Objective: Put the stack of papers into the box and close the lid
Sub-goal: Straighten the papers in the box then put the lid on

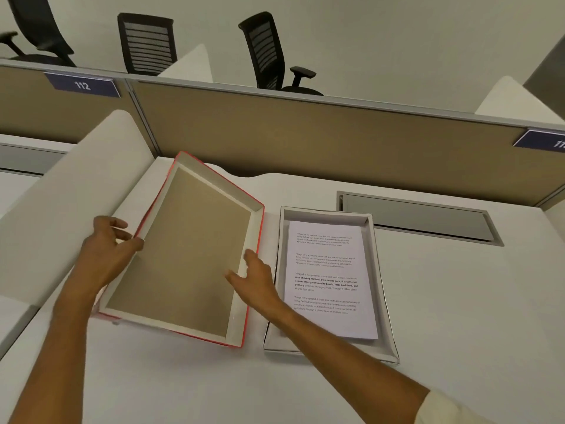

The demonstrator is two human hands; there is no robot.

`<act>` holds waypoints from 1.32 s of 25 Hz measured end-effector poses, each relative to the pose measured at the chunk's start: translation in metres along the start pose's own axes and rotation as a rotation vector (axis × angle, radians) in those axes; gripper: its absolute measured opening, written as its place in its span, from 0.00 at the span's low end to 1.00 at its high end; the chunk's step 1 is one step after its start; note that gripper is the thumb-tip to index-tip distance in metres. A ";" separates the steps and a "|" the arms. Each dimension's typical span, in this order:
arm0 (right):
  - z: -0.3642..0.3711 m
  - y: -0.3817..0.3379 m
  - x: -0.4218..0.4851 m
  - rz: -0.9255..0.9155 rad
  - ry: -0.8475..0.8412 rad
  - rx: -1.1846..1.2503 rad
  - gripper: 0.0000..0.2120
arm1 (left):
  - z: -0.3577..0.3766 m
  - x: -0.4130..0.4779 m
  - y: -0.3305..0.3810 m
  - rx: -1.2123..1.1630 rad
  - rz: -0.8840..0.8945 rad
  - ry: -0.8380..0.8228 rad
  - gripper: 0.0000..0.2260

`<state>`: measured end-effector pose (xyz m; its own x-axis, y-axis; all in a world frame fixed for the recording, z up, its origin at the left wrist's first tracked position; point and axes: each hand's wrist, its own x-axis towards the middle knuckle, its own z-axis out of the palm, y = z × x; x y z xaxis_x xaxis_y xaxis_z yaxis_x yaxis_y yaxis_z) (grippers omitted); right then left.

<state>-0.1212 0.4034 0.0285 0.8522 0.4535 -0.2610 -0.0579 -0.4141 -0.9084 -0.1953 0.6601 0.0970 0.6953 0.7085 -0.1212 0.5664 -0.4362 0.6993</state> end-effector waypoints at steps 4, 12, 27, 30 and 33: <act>0.002 -0.069 0.002 -0.046 -0.079 0.116 0.31 | 0.009 -0.031 0.046 0.073 0.112 0.047 0.24; -0.019 -0.127 0.012 0.031 -0.107 0.322 0.18 | 0.038 -0.091 0.115 0.241 0.336 0.086 0.29; -0.103 -0.101 -0.016 0.147 -0.065 0.522 0.20 | 0.120 -0.044 0.034 -0.156 -0.065 -0.313 0.36; -0.131 -0.085 -0.026 0.157 -0.122 0.658 0.16 | 0.140 -0.045 0.020 -0.351 -0.138 -0.431 0.39; -0.164 -0.064 -0.036 0.150 -0.203 0.806 0.09 | 0.154 -0.051 0.014 -0.642 -0.248 -0.599 0.32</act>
<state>-0.0628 0.2843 0.1492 0.7000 0.6039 -0.3811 -0.5820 0.1734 -0.7945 -0.1541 0.5326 0.0045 0.8017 0.2554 -0.5404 0.4996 0.2099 0.8404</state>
